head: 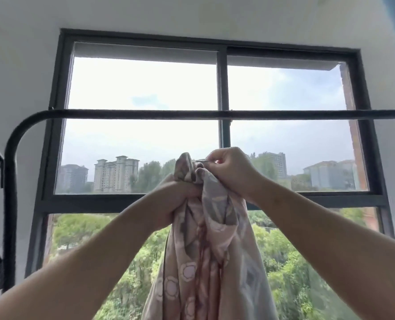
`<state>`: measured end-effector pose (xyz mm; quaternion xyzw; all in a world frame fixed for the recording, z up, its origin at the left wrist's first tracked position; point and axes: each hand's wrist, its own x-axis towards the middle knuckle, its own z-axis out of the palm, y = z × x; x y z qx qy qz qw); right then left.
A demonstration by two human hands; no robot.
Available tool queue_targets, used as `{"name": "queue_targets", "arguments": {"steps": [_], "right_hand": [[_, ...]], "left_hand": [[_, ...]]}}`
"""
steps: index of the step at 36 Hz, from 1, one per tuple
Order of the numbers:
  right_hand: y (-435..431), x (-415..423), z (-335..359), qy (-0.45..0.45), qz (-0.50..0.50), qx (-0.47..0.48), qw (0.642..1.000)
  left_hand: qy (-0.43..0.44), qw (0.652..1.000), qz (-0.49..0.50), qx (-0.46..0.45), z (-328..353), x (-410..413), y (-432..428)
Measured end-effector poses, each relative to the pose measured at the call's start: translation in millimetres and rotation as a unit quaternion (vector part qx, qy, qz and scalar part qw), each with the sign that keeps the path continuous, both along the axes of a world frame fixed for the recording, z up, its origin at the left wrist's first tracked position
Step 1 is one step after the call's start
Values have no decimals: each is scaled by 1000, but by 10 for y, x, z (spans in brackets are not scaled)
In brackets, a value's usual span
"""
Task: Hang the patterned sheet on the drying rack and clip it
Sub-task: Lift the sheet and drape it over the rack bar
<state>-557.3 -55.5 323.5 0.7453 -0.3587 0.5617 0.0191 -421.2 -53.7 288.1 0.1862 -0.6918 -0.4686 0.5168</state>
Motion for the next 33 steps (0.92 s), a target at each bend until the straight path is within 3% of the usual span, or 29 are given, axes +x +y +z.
{"name": "queue_targets", "arguments": {"steps": [2, 4, 7, 10, 12, 17, 20, 23, 26, 29, 30, 31, 32, 33], "right_hand": [[32, -77, -34, -10, 24, 27, 999], [54, -163, -111, 4, 58, 124, 991], [37, -266, -252, 40, 115, 275, 954], [20, -372, -389, 79, 153, 353, 920], [-1, -435, -509, 147, 127, 386, 902], [-111, -490, -870, 316, -53, 435, 841], [-179, -545, -979, 303, -91, 442, 840], [-221, -590, -909, 174, -82, 410, 891], [-209, -578, -578, -58, -14, 316, 947], [-37, -618, -142, -277, -47, 24, 959], [60, -616, -81, -283, -84, -105, 950], [133, -617, -80, -224, -117, -204, 946], [151, -602, -113, -109, -164, -241, 950], [122, -565, -174, 35, -212, -193, 958]], "left_hand": [[22, 999, 46, -12, 11, 43, -61], [42, 996, 81, -24, 34, 85, -87], [48, 993, 103, -36, 65, 104, -88], [75, 990, 116, -34, 103, 139, -72], [88, 988, 121, -38, 125, 189, -81], [126, 982, 134, -53, 184, 301, -99], [119, 983, 128, -60, 202, 368, -104], [50, 987, 143, -52, 195, 475, -147], [-4, 981, 181, -62, 204, 604, -143], [98, 952, 252, -142, 263, 760, -122], [132, 944, 257, -158, 267, 793, -80], [138, 943, 256, -164, 245, 807, -66], [96, 945, 268, -159, 196, 801, -89], [24, 948, 282, -142, 126, 772, -119]]}}
